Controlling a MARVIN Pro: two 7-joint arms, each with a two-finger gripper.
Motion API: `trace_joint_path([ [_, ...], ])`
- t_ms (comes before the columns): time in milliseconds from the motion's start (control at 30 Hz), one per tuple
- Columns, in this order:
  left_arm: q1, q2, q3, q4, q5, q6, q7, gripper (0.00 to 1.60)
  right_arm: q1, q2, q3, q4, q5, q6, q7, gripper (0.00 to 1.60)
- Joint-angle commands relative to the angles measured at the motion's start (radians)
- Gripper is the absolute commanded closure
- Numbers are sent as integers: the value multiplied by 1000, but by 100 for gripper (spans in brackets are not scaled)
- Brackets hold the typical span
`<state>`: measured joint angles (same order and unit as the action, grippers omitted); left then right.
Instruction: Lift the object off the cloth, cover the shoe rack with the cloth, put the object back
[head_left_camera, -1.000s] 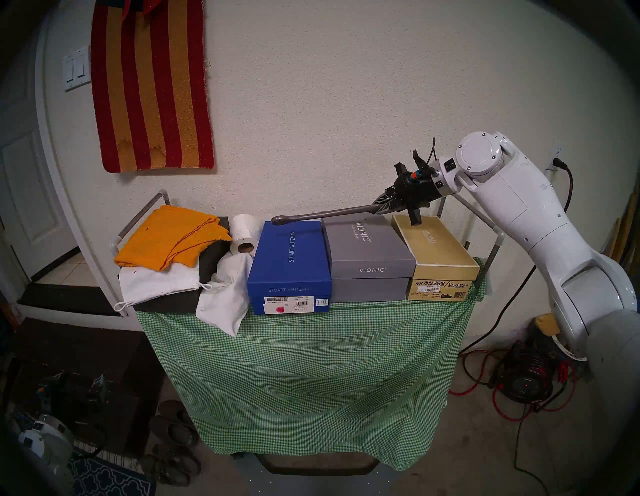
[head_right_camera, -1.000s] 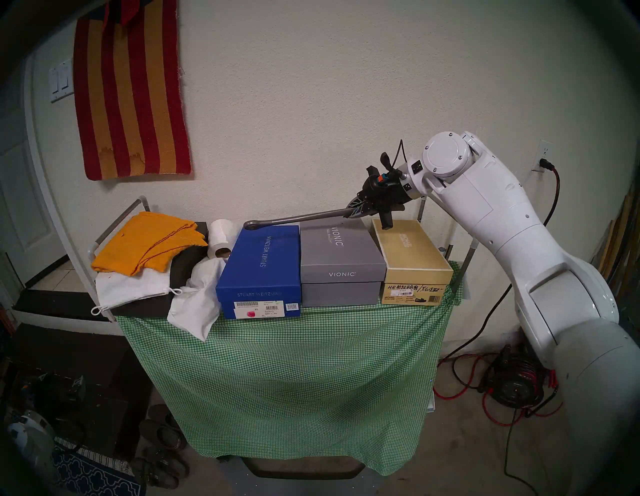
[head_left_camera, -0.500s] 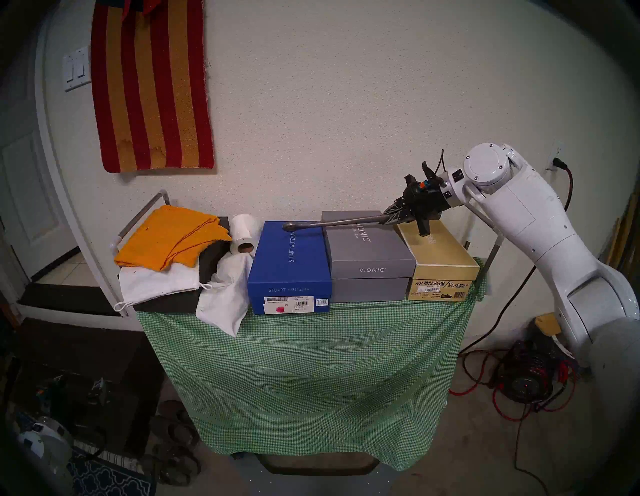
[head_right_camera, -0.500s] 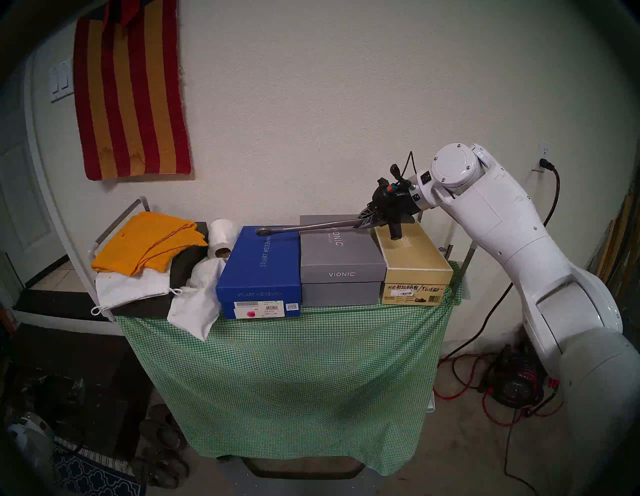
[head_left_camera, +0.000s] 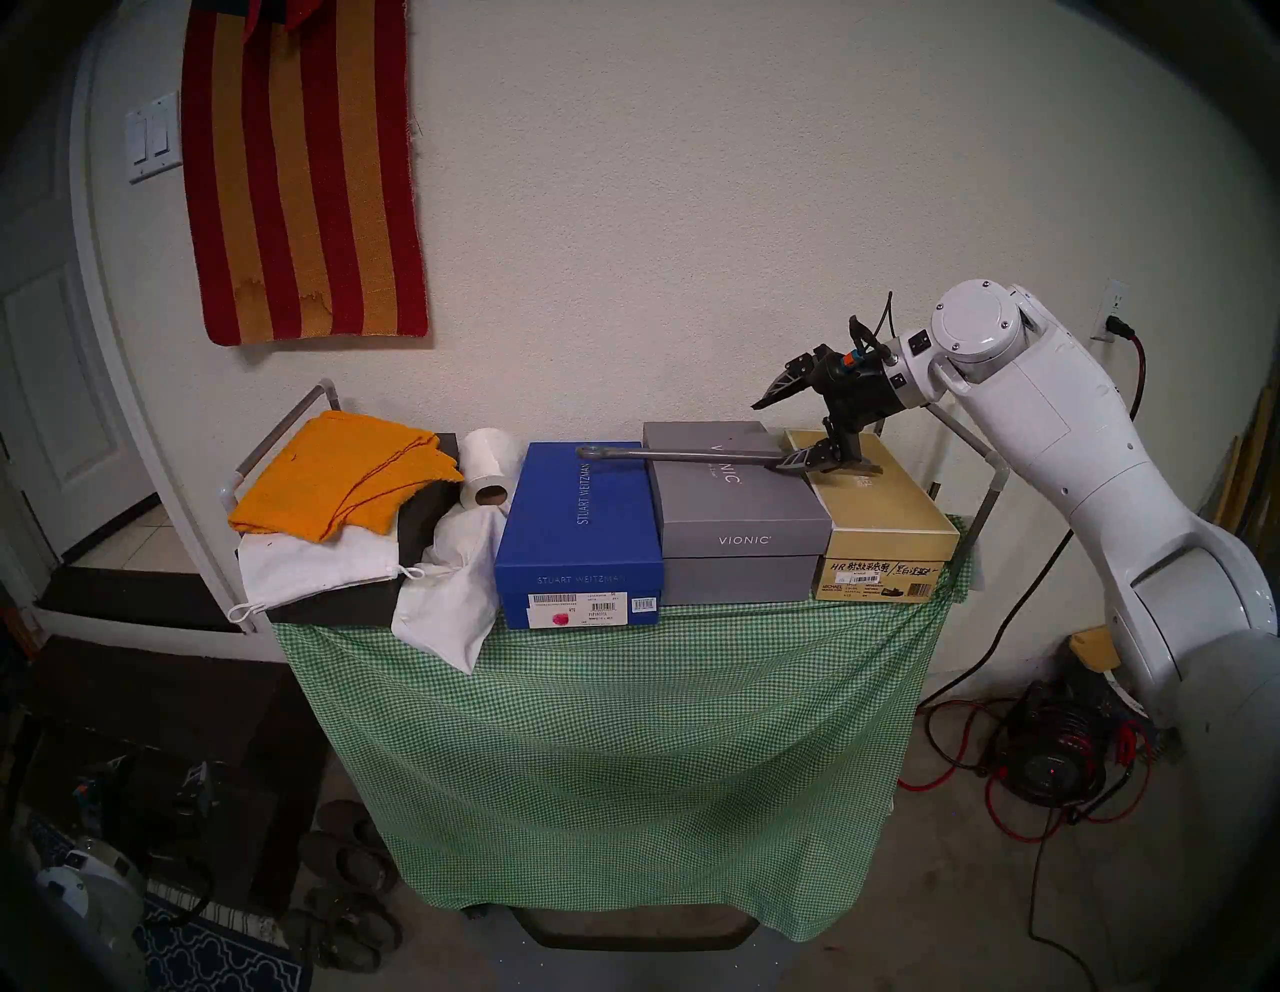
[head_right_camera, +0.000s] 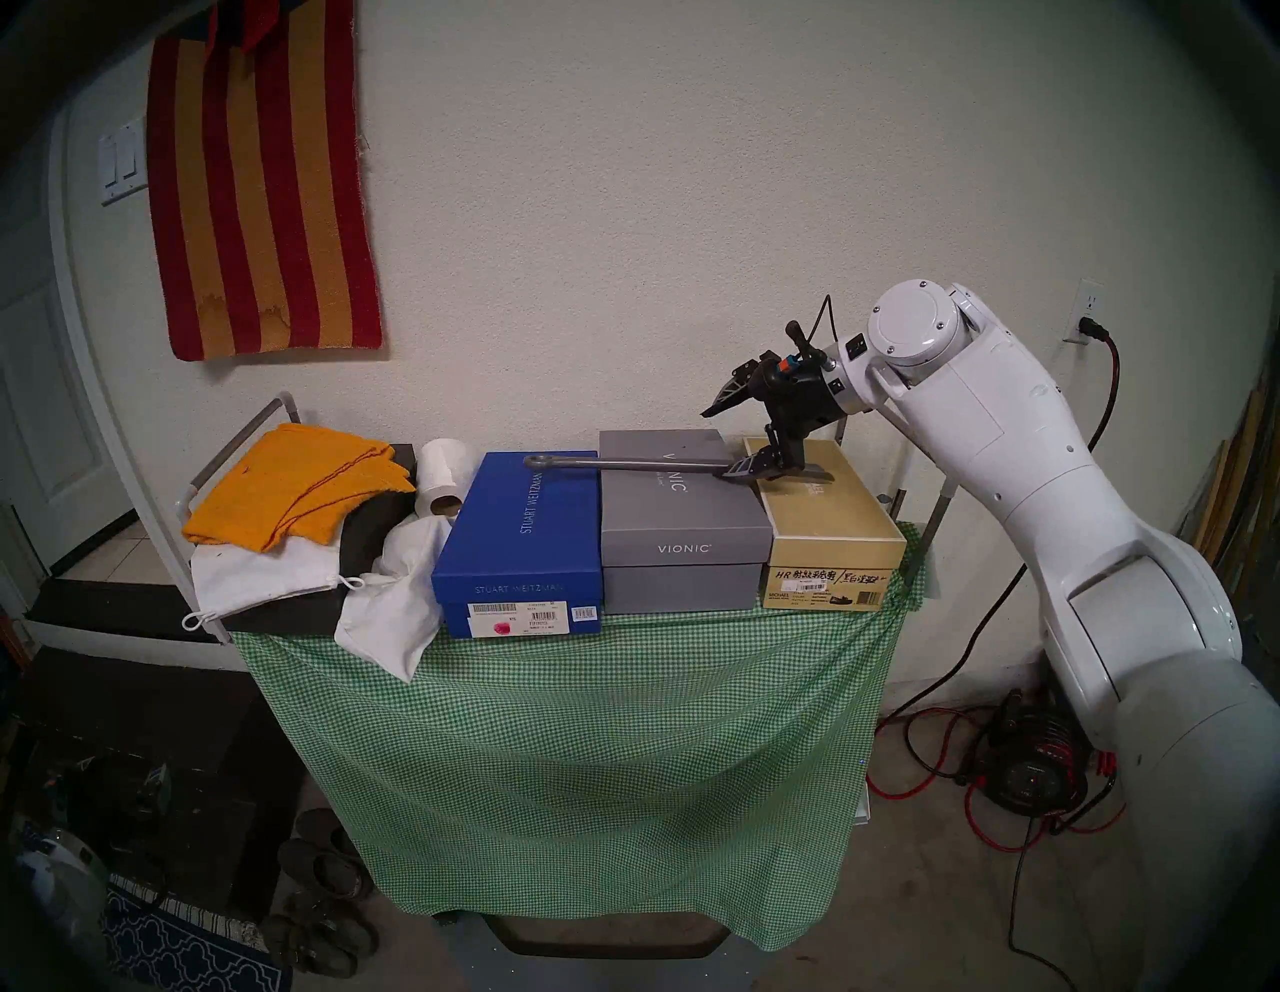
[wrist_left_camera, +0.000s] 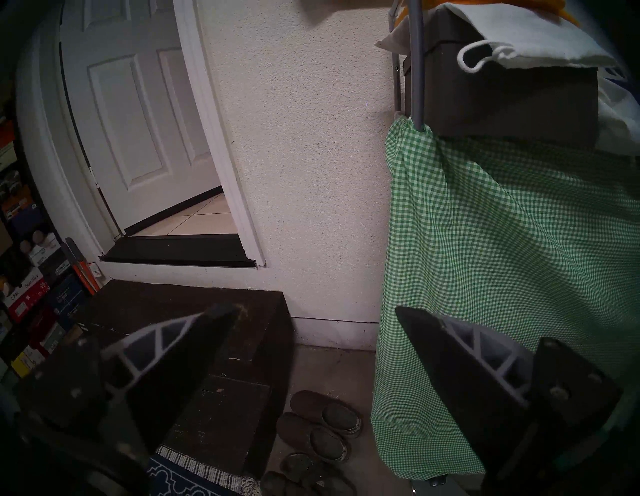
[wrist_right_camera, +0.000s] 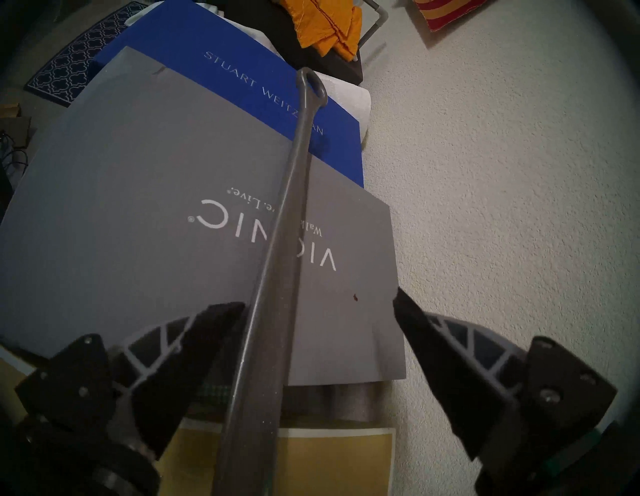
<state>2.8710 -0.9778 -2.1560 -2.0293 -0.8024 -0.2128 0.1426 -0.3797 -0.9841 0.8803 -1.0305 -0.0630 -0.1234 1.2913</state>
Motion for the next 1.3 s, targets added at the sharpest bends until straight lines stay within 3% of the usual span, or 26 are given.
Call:
trace_joint_path([
  [0,4,-8,-4,-3,-2,-3,2,0,35,-23,14,10,14,10,7,0],
  [100,3,-11,-5,-3,0,-1,0,0,28,-20,26,1,10,-14,-23,0],
  [167,1,-12,-5,-3,1,1,-1,0,21,-23,48,-3,16,-60,-64,16],
  [267,0,-14,-6,-3,2,2,-3,0,15,-26,71,-9,26,-100,-97,83],
  [300,-1,-14,-6,-3,2,3,-4,0,10,-26,81,-13,31,-115,-116,85],
  [367,-2,-16,-6,-3,3,4,-5,0,-2,-24,100,-23,27,-168,-169,115],
  [400,-2,-16,-6,-3,3,4,-6,0,-9,-33,137,-24,31,-166,-164,160],
  [500,-3,-18,-6,-3,4,5,-7,0,-41,-22,178,-61,38,-216,-214,160],
  [633,-5,-19,-6,-2,6,6,-9,0,-128,-11,250,-148,127,-281,-309,160],
  [667,-5,-19,-6,-2,6,6,-10,0,-121,-15,252,-141,146,-290,-293,160],
  [833,-8,-21,-6,-1,8,8,-11,0,-201,2,286,-206,217,-350,-372,160],
  [867,-8,-21,-6,-1,8,8,-12,0,-184,4,272,-198,232,-357,-376,160],
  [1267,-13,-26,-7,-1,13,11,-16,0,-349,92,403,-354,359,-498,-517,160],
])
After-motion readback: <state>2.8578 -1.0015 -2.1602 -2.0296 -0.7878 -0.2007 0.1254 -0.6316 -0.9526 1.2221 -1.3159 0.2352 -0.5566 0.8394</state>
